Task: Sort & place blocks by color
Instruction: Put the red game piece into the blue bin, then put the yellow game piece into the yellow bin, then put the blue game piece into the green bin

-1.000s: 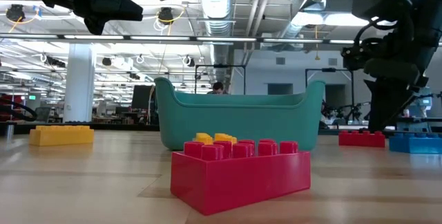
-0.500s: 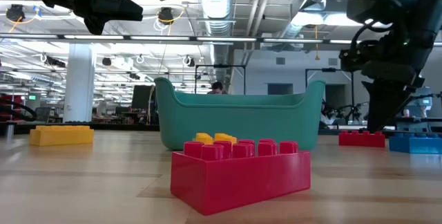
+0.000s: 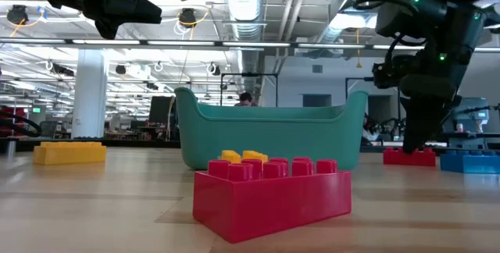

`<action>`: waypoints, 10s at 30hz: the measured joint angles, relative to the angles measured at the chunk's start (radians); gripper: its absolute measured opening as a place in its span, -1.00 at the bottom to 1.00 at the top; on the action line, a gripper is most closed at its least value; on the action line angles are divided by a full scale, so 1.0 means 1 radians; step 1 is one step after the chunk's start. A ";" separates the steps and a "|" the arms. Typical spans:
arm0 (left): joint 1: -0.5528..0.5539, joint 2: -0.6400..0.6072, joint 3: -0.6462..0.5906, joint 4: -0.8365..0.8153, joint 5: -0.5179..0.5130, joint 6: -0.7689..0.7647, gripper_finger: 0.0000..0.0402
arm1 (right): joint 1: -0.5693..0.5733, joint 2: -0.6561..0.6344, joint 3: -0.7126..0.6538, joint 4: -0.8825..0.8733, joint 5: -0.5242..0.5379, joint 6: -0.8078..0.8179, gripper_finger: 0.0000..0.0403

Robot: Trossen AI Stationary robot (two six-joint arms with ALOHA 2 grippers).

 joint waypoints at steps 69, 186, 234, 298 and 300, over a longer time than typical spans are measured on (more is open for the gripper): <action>-0.001 0.245 -0.001 0.372 0.350 0.070 0.05 | 0.139 0.056 0.341 0.293 0.150 -0.156 -0.21; -0.354 0.258 0.297 -0.706 -0.046 -0.546 0.21 | 0.286 0.245 0.522 0.647 0.176 -0.333 0.42; -0.039 0.575 0.309 -0.669 0.087 -0.496 -0.49 | 0.321 0.245 0.522 0.507 0.232 -0.297 0.42; 0.295 0.328 -0.153 0.947 0.678 -0.085 0.07 | 0.224 0.197 0.494 -0.683 -0.107 -0.015 0.42; 0.289 0.331 -0.153 0.946 0.680 -0.071 0.07 | 0.195 0.197 0.484 -0.685 -0.156 -0.045 0.42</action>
